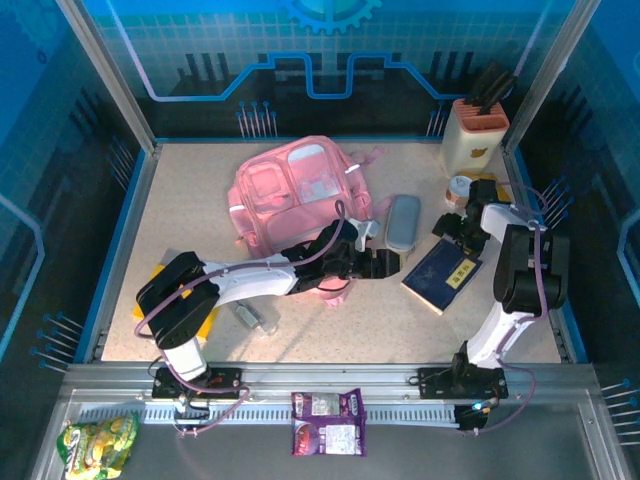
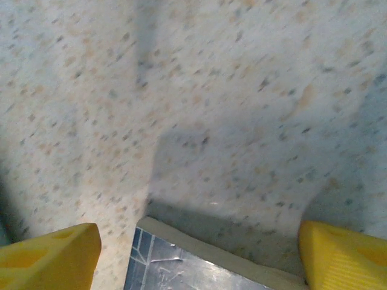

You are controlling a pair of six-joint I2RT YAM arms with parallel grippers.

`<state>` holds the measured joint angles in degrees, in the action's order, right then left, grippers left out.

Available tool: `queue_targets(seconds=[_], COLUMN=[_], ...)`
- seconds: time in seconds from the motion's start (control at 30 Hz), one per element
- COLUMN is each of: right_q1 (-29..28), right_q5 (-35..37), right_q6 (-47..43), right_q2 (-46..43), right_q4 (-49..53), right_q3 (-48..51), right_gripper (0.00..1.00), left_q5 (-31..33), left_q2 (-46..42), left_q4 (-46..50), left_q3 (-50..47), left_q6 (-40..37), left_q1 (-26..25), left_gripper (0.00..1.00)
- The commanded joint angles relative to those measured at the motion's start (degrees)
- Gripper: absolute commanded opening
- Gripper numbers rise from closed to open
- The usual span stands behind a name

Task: Pack the student bag
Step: Move the book to the middle-right of the table, then pick up the book from the middle-right of the table.

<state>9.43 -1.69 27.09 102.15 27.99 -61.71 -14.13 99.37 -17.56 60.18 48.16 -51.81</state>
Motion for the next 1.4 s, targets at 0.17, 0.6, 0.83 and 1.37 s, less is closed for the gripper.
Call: queue_targets(seconds=[0.17, 0.6, 0.83, 1.37], right_q1=[-9.95, -4.87, -7.72, -15.4], right_q5=[-9.05, -3.3, -0.01, -11.71], right_q6=[3.58, 3.16, 9.35, 15.37], right_q2=[-9.66, -32.6, -45.39, -45.17], right_q4=[0.84, 12.55, 17.31, 8.64], right_q3=[10.39, 18.5, 25.42, 35.3], right_gripper=[0.83, 0.79, 0.71, 0.68], left_q5=[2.69, 3.39, -0.12, -2.58], left_q2=[-1.53, 1.55, 7.87, 16.51], left_q4=[-0.64, 6.6, 11.02, 17.26], left_q3=[-2.08, -2.14, 4.06, 11.95], left_q6=[1.41, 0.25, -0.7, -2.51], left_q1=[-1.35, -1.76, -1.99, -2.7], left_gripper=[0.65, 0.62, 0.57, 0.41])
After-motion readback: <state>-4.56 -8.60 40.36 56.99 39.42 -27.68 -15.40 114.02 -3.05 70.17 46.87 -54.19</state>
